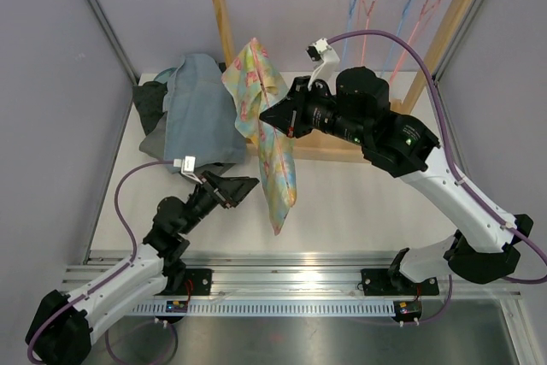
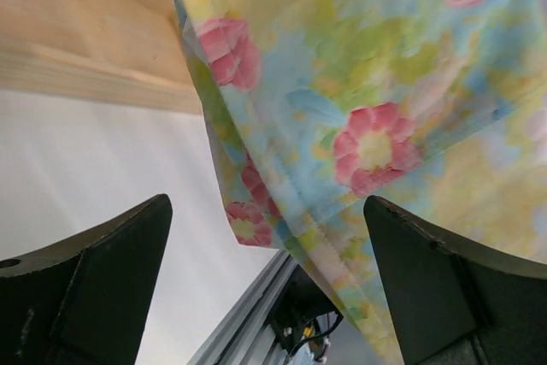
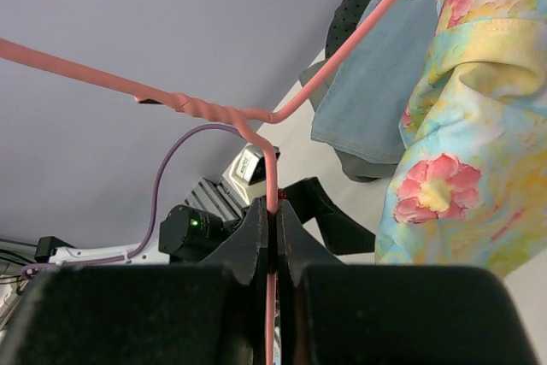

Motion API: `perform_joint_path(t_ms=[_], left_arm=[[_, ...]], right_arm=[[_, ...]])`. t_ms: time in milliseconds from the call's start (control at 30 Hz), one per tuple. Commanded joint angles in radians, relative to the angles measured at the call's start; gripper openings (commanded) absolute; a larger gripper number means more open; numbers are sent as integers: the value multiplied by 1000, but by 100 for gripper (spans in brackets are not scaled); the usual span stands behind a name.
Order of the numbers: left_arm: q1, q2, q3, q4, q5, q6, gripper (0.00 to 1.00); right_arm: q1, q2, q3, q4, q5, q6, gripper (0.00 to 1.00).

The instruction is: Remove the skirt from the hanger

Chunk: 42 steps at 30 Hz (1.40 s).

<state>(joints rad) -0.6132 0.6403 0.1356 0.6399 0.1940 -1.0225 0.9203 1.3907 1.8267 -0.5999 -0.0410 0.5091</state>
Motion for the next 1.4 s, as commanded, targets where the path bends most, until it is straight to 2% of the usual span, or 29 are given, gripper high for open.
perform_joint_path(t_ms=[0,133,400,600,767,967,1067,1233,1367], left_arm=[[-3,-31,-5,138,-61,-63,99],[-5,-19,16,158,-47,-86,99],[-19,117,-7,296,-45,-125,99],[-37,145,21,310,-91,-125,99],[-37,122,120,209,-120,-87,86],[-37,215,183,251,-91,-86,86],[-51,263,167,305,-85,-111,87],[-69,249,136,305,-100,-108,92],[-155,141,153,132,-166,-8,97]], right_arm=[[6,-27,49,75,29,-21,0],[5,-36,33,86,36,-21,0],[6,-30,54,107,64,-18,0],[6,-7,71,117,50,-7,0],[6,-19,8,140,49,8,0],[5,-45,-35,166,59,20,0],[5,-41,-23,164,64,14,0],[6,-29,5,172,76,2,0],[6,13,78,140,112,-38,0]])
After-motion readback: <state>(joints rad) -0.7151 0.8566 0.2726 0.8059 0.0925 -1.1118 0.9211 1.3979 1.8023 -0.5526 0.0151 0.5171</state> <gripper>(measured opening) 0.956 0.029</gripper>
